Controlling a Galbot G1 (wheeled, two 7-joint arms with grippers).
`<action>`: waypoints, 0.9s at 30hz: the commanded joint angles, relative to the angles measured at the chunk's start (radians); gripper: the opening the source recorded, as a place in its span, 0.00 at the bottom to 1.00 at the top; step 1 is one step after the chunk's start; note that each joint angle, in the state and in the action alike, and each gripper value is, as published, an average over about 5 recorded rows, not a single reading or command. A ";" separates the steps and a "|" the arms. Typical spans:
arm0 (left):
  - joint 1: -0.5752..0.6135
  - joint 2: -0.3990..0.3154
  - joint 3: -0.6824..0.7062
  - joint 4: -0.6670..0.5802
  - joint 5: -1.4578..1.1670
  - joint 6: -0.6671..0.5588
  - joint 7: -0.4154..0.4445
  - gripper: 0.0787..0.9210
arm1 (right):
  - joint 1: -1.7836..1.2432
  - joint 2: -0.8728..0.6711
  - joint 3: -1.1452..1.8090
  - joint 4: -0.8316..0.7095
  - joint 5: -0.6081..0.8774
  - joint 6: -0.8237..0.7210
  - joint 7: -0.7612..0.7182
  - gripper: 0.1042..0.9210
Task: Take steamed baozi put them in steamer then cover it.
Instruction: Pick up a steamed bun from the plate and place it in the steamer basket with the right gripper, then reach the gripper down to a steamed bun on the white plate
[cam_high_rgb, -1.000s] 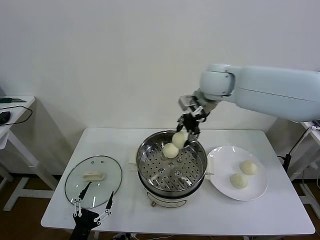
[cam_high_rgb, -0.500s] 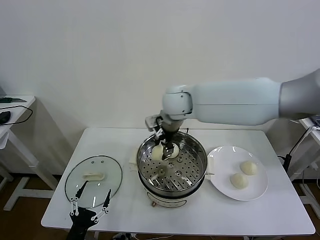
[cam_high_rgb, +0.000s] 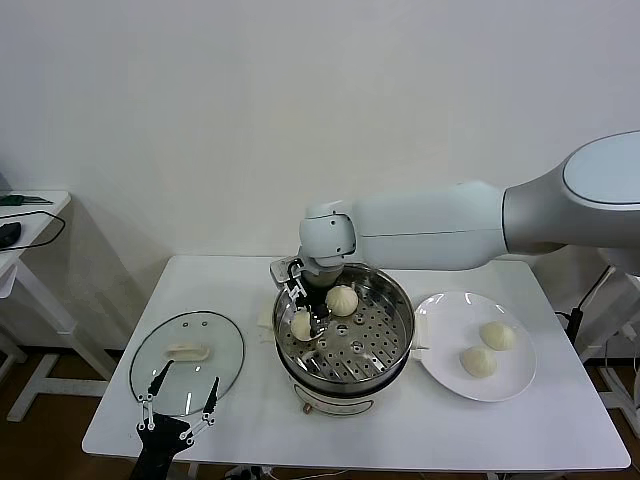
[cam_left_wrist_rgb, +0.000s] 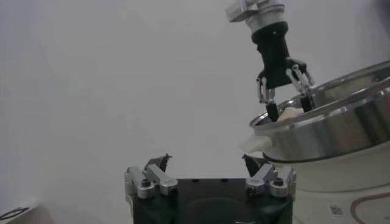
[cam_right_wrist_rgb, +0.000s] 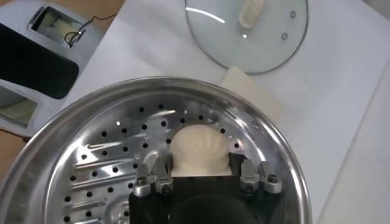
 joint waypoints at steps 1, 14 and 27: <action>0.001 0.000 -0.003 0.002 -0.001 0.000 -0.001 0.88 | -0.020 0.016 -0.002 -0.006 -0.008 -0.003 0.009 0.70; 0.003 -0.008 0.001 -0.006 0.002 0.005 -0.001 0.88 | 0.069 -0.220 0.074 0.125 -0.067 0.016 -0.049 0.88; 0.005 -0.002 0.009 -0.001 0.014 0.007 0.000 0.88 | 0.080 -0.753 0.190 0.007 -0.356 0.287 -0.383 0.88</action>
